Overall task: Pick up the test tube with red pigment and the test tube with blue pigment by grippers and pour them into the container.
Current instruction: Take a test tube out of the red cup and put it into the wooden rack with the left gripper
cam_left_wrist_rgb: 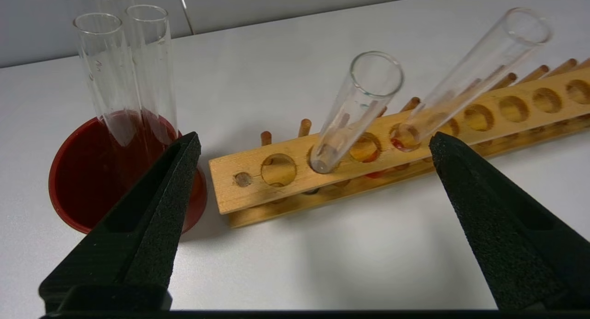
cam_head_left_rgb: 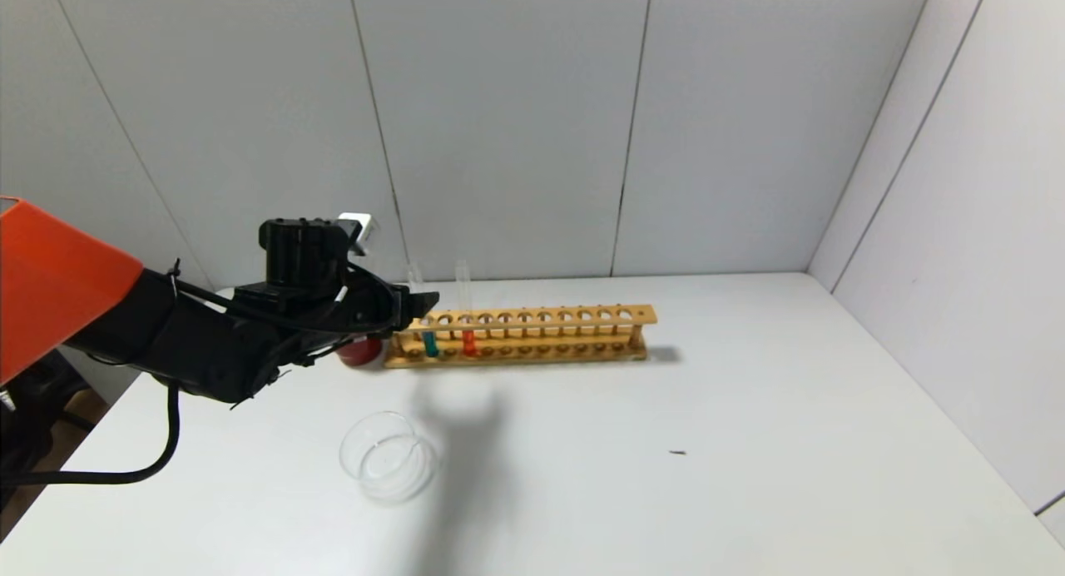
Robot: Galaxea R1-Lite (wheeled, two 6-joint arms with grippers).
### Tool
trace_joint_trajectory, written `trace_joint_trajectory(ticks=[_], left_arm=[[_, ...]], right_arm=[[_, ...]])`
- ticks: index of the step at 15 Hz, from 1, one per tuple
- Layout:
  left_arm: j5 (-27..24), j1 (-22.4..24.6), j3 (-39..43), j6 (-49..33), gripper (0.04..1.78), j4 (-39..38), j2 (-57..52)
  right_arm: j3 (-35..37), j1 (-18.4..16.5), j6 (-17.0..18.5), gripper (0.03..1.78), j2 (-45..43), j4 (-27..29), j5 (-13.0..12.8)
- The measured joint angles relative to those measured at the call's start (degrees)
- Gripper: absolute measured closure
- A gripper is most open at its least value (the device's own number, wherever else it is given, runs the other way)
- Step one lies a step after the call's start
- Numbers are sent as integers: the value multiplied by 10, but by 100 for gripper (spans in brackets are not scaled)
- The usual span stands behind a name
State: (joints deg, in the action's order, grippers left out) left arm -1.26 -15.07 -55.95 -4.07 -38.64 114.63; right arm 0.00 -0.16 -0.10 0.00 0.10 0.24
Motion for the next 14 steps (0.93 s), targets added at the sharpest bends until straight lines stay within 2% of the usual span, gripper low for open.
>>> trace_joint_trajectory(ticks=[10, 12, 14], left_arm=[[-1, -5, -40, 0, 7, -13, 63], [-1, -9, -47, 0, 13, -13, 69], [-1, -10, -53, 0, 30, -13, 77]], right_arm=[[0, 0, 0, 6, 0, 0, 0], [0, 0, 0, 6, 0, 0, 0], [0, 0, 0, 6, 0, 0, 0]])
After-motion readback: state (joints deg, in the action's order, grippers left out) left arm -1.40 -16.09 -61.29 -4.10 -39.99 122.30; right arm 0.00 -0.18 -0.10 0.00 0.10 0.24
